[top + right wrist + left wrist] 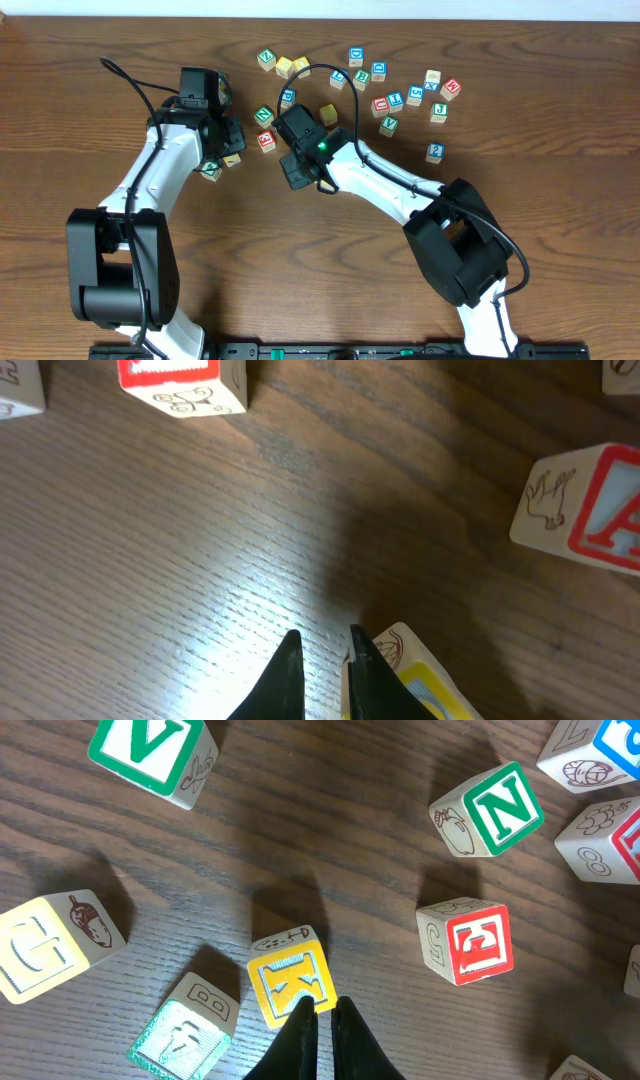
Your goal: Spell out CORL
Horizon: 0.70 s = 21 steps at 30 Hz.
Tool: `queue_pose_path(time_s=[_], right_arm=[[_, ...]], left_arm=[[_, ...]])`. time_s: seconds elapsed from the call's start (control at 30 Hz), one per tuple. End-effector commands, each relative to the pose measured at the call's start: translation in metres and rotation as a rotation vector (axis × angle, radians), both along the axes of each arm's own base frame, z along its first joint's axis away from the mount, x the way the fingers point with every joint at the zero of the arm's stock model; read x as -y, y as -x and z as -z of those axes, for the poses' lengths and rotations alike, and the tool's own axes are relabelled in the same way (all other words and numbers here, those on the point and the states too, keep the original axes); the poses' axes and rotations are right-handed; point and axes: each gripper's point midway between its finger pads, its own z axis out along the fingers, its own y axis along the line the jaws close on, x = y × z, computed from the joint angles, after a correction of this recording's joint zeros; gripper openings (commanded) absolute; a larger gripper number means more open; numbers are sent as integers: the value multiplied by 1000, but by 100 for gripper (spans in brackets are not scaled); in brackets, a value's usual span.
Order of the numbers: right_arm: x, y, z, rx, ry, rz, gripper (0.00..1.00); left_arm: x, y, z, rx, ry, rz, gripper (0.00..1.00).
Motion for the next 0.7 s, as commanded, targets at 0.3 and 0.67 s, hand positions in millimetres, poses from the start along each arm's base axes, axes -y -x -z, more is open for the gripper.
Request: queue_pose_path(time_s=[0.3, 0.67], right_arm=[[8, 11, 5, -48, 43, 12, 11], [21, 1, -62, 6, -33, 38, 10]], left_arm=[[-4, -4, -2, 6, -18, 6, 8], [-4, -3, -1, -2, -18, 7, 8]])
